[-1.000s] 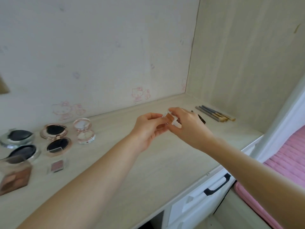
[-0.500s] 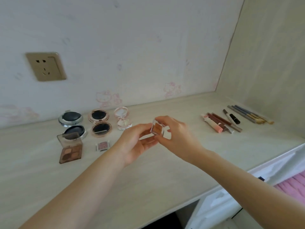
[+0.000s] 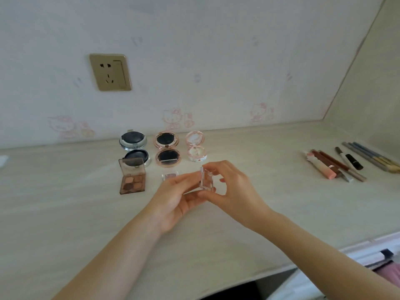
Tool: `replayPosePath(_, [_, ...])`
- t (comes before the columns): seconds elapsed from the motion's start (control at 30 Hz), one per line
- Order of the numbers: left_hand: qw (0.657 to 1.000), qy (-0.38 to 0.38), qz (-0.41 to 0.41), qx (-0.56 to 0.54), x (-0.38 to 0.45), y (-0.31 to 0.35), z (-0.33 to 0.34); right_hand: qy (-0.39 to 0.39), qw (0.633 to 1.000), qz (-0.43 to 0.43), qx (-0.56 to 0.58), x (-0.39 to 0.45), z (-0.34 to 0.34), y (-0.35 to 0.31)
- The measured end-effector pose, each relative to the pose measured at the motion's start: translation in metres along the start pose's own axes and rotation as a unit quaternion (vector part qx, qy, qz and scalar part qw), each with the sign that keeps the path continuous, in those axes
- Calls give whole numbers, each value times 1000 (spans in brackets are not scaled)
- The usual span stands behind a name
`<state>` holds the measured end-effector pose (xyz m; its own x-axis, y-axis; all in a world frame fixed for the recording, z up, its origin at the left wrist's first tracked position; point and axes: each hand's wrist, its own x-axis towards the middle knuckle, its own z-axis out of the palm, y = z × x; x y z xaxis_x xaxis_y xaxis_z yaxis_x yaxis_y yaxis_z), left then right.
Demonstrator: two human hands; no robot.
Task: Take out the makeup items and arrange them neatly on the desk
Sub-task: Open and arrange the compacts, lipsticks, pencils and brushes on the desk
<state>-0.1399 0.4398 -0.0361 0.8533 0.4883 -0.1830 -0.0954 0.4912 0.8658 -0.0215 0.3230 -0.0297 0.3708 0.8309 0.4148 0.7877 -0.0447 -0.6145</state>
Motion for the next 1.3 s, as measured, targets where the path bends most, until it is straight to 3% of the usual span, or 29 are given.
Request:
replayPosePath(0.37, [1000,-3,-18,-20,-5,-2,-5,-16,999,1,36,6,-6,-4])
replayPosePath(0.77, [999,-5,-16,-29,-4,-5,-2,13,998,-37,-42,2,-10,-12])
replayPosePath(0.97, [999,-7,50,-4,-5,-4,-2,-23,998,-52,-33,0,-16,-12])
replayPosePath(1.03, [995,17,93,17,-5,-6,-2,-41,999,-17,0,1,-18,-11])
replayPosePath(1.13, [978,46,165,121,-7,-7,-1,-56,989,103,86,4,-20,-8])
replayPosePath(1.23, [954,29,216,208,-9,-8,1,-68,948,222,218,8,-21,-6])
replayPosePath(1.3, [939,20,240,245,-10,-11,3,-73,926,254,268,8,-20,-8])
